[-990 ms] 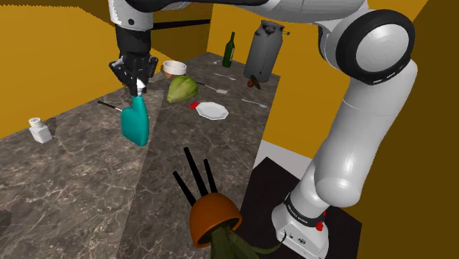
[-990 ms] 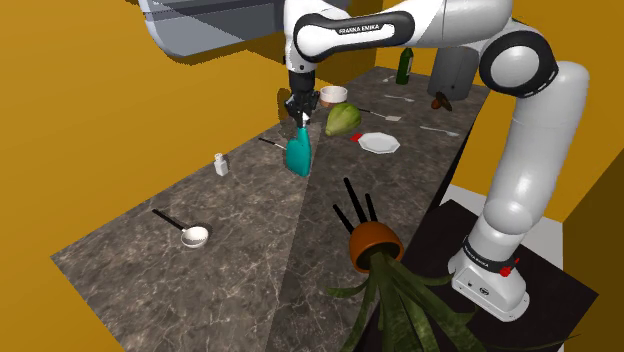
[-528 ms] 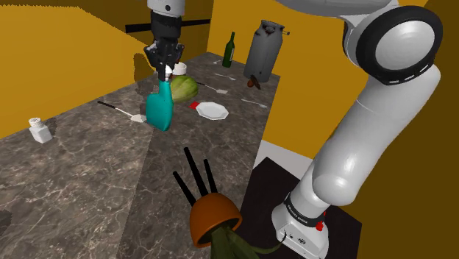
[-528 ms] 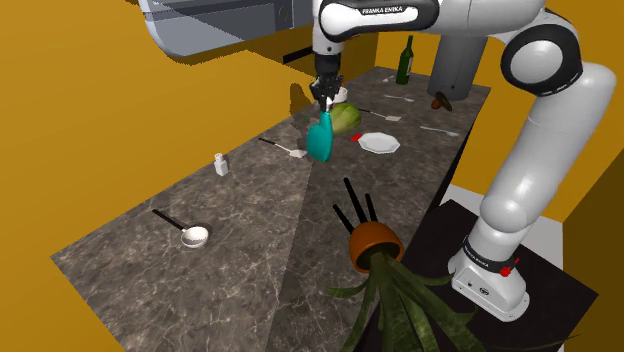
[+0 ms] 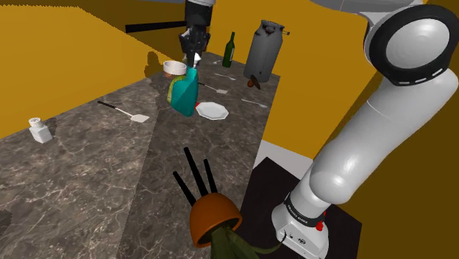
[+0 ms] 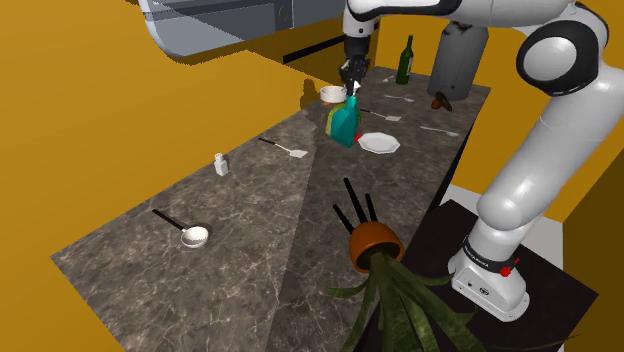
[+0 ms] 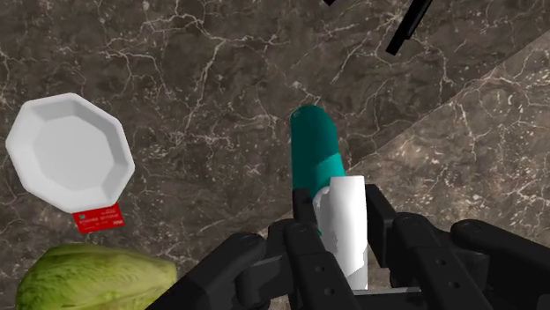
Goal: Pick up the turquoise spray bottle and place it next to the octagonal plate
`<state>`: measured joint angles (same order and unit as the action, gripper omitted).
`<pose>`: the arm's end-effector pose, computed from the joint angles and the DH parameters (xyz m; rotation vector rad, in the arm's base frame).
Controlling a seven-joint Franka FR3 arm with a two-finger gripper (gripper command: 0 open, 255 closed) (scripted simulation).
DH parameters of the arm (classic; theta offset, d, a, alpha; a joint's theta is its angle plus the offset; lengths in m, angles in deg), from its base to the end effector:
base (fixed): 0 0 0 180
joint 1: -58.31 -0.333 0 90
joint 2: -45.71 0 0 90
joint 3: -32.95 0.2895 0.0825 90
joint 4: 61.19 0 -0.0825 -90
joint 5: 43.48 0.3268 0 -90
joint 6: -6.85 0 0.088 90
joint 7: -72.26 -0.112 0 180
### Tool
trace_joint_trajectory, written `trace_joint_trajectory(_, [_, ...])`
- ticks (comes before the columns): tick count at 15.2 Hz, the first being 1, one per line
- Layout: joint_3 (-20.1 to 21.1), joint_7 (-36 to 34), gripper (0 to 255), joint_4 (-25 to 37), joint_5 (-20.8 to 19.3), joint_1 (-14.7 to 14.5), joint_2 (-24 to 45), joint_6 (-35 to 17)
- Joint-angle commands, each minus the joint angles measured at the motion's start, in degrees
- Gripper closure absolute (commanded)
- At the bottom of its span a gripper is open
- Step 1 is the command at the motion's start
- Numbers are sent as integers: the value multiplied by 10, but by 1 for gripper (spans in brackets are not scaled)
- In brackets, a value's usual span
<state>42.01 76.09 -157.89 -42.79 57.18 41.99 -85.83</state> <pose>0.4736 0.0888 0.5798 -3.1168 -0.3817 0.0096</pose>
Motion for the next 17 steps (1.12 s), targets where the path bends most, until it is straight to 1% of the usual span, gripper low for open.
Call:
trace_joint_trajectory(1, [-14,26,255,15,0,12,-5,21])
trace_joint_trajectory(9, [-70,129,255,68,-5,58,-11,80])
trace_joint_trajectory(13, [-99,181,255,114,-7,82,2,113])
trace_joint_trajectory(17, [-127,234,255,176,-8,107,27,150])
